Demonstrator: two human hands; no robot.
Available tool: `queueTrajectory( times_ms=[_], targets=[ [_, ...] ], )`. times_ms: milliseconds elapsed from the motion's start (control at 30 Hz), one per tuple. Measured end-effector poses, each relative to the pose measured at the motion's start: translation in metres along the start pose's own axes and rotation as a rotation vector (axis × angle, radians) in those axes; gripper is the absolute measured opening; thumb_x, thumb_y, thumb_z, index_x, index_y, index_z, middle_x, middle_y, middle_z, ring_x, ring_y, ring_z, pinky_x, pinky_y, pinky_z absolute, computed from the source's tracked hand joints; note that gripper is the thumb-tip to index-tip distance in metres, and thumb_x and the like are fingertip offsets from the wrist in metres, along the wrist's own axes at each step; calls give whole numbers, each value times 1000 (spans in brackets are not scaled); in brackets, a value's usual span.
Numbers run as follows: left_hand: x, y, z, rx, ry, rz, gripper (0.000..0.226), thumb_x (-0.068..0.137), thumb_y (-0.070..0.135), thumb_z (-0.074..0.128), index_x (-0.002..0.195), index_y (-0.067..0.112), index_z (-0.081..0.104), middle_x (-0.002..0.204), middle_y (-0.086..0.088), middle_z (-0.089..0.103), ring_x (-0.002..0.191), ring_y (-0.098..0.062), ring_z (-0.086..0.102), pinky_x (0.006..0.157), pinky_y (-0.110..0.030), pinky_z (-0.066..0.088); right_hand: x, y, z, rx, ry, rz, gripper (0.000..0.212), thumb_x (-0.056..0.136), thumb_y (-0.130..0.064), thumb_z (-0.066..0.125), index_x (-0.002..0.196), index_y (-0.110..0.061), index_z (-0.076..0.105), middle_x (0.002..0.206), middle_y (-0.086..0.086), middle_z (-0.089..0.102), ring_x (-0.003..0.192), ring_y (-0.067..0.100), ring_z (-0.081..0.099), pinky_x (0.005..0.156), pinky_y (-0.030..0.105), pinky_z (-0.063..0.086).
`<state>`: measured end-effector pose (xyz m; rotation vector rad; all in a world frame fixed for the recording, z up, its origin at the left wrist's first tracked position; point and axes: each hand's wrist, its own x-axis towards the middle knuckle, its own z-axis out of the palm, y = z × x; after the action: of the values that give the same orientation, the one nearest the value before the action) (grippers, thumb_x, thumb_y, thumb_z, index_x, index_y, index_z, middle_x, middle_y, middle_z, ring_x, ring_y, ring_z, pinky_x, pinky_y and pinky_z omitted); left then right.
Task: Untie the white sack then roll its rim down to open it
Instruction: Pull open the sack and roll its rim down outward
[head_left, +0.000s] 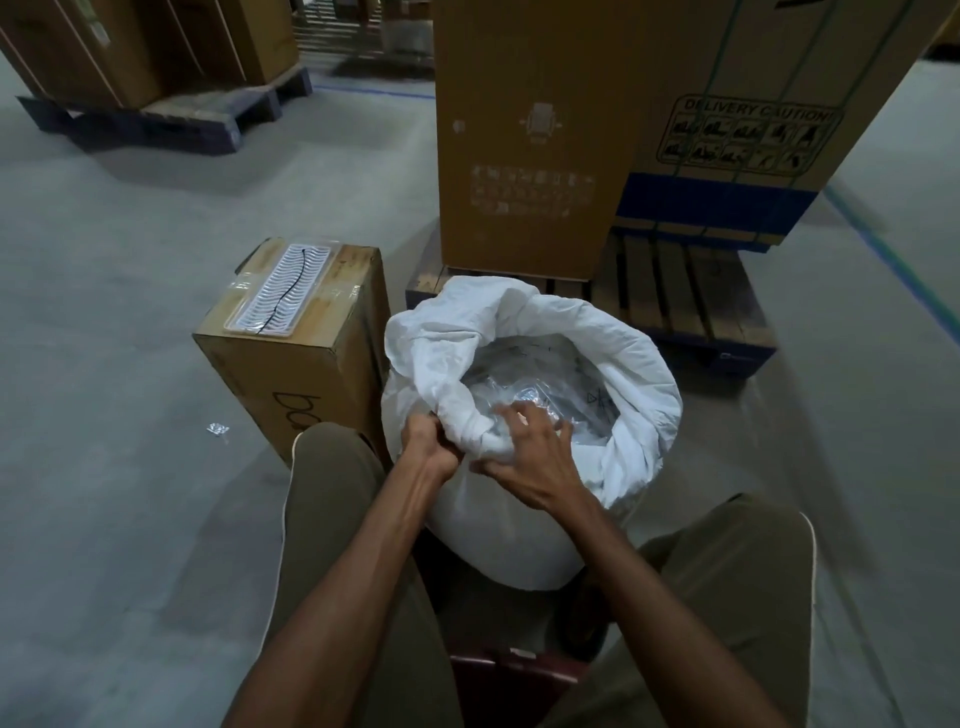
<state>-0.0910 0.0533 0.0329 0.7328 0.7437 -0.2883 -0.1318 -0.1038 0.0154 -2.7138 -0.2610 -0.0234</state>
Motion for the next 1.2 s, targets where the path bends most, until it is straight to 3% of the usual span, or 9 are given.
queueTrajectory(
  times_ms=[133, 267, 400, 533, 667, 733, 900, 1033, 1200],
  targets=[
    [-1, 6, -21, 75, -66, 2, 43, 104, 20, 32, 117, -2, 67, 124, -26, 65, 96, -34, 66, 95, -48, 51, 11, -22, 5, 173, -16, 20, 30, 61, -28, 75, 86, -19, 61, 79, -3, 66, 78, 25, 66, 64, 34, 49],
    [23, 22, -34, 442, 40, 181, 44, 99, 49, 51, 104, 9, 68, 95, -14, 69, 79, -24, 66, 70, -34, 55, 11, -33, 18, 85, 122, 10, 29, 54, -9, 65, 76, -16, 48, 68, -3, 55, 61, 25, 53, 52, 29, 37],
    [31, 19, -36, 978, 203, 483, 80, 74, 75, 71, 123, 14, 58, 118, 2, 62, 105, -20, 63, 92, -40, 55, 10, -42, 31, -97, 176, -85, 38, 45, 2, 68, 75, -15, 52, 67, 0, 61, 57, 29, 60, 46, 27, 34],
    [41, 17, -29, 913, 124, 569, 24, 101, 28, 58, 83, 12, 61, 88, -6, 68, 94, -34, 67, 73, -34, 47, 11, -37, 35, -68, 109, -112, 40, 49, -3, 67, 81, -17, 50, 73, -1, 59, 63, 28, 60, 49, 28, 35],
    [34, 34, -27, 123, -130, 111, 32, 106, 21, 42, 112, 8, 71, 113, -19, 73, 101, -34, 68, 90, -43, 57, 10, -34, 25, 444, -111, 94, 62, 64, -64, 78, 108, -26, 58, 107, -11, 61, 96, 11, 60, 82, 31, 50],
    [28, 39, -28, 49, -184, 59, 39, 103, 20, 37, 111, 5, 71, 103, -19, 74, 95, -34, 69, 84, -43, 59, 11, -40, 24, 428, -115, 113, 72, 68, -74, 72, 120, -25, 61, 118, -9, 64, 107, 11, 61, 94, 36, 48],
    [34, 54, -36, 373, -249, 79, 49, 99, 43, 51, 125, 4, 65, 121, -21, 69, 103, -31, 70, 92, -43, 56, 22, -57, 30, 370, 168, 162, 32, 66, -49, 80, 81, -24, 67, 76, -10, 71, 71, 8, 66, 64, 29, 50],
    [35, 58, -37, 894, 52, 321, 98, 77, 72, 70, 147, 13, 38, 140, -3, 53, 123, -25, 57, 99, -41, 51, 26, -64, 40, 100, 268, -30, 32, 63, -13, 73, 66, -25, 43, 55, -7, 53, 51, 22, 55, 67, 34, 42],
    [43, 35, -29, 1097, 83, 561, 26, 99, 37, 61, 88, 14, 62, 86, -1, 64, 87, -24, 61, 68, -33, 44, 21, -67, 54, -196, 283, -244, 21, 71, -5, 78, 78, -21, 65, 63, -4, 62, 54, 21, 59, 74, 39, 41]
  ],
)
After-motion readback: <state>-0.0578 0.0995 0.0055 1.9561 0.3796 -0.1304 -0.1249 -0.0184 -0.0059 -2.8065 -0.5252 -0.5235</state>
